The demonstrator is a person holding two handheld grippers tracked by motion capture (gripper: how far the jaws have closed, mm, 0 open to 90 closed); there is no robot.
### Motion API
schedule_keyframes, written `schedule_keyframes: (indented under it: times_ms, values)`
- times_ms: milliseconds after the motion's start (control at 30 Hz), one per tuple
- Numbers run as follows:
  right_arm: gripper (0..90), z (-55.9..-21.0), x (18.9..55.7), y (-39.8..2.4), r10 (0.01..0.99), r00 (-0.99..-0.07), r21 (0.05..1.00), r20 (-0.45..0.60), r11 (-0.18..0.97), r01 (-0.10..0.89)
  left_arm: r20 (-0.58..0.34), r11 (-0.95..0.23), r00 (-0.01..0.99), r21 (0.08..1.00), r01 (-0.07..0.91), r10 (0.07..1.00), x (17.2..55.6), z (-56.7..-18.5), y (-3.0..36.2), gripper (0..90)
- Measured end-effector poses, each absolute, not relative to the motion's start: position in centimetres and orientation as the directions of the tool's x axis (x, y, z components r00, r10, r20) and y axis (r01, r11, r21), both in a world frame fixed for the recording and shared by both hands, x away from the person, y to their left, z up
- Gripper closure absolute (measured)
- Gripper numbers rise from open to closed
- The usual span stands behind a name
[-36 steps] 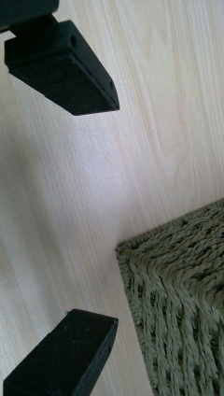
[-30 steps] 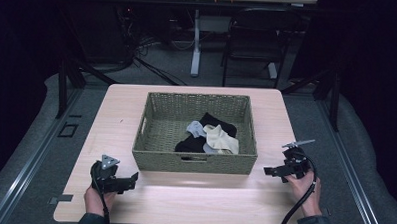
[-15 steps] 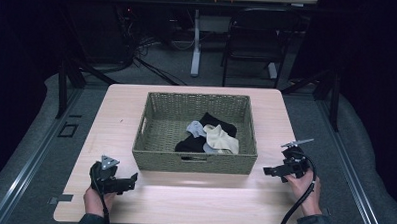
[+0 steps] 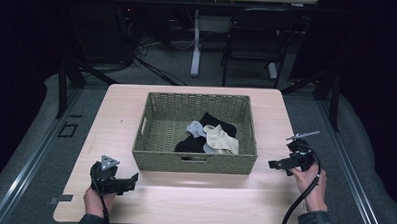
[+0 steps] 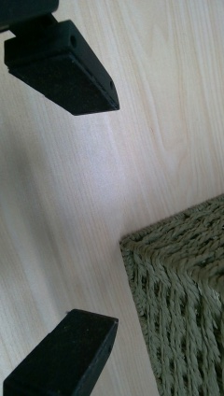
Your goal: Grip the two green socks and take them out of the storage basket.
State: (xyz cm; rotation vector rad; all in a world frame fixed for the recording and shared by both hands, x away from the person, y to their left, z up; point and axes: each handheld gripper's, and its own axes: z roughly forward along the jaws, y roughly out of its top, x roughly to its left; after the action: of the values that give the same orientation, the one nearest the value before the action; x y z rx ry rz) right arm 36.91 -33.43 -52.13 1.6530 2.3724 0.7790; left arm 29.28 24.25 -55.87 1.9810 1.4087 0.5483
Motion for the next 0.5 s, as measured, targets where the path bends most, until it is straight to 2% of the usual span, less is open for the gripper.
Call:
schedule_keyframes:
  times_ms: [133,500]
  values:
    - [0.0,-50.7,37.1,-34.2,0.903,-0.384,0.501,0.195,0.245,0.830,-0.041,-0.205,0.328,0.707,0.677,0.944,29.2,-55.9,24.5,0.1]
    - [0.0,-47.4,38.3,-33.1,0.879,-0.448,0.526,0.163,0.307,0.793,-0.044,-0.206,0.331,0.702,0.682,0.943,29.2,-56.2,24.5,0.1]
